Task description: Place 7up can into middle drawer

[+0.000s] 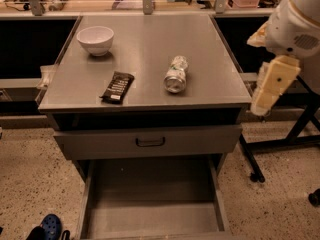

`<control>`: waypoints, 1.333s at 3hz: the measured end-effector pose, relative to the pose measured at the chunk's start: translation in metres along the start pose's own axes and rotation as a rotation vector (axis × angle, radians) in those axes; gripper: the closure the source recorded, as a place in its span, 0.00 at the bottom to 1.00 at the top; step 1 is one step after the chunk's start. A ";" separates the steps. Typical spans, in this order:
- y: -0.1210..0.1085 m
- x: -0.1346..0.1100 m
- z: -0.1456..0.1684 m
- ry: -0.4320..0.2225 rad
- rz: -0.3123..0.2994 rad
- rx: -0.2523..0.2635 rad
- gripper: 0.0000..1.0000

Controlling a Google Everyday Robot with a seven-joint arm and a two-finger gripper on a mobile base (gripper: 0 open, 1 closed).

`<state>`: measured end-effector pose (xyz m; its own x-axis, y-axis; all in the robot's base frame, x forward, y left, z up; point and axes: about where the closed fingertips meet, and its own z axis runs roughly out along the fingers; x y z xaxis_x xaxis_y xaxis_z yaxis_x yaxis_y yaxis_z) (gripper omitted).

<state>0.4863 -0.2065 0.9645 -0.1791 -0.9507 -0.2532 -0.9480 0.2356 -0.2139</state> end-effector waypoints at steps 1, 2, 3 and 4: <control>-0.048 -0.023 0.026 -0.070 -0.034 -0.036 0.00; -0.099 -0.078 0.083 -0.201 -0.075 -0.090 0.00; -0.116 -0.099 0.122 -0.230 -0.054 -0.121 0.00; -0.125 -0.108 0.153 -0.231 -0.020 -0.144 0.00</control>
Offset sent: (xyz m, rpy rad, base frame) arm 0.1826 0.1029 -0.0557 0.2934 0.0533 0.2202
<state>0.6646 -0.1024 0.8745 -0.1113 -0.8798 -0.4622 -0.9814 0.1706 -0.0885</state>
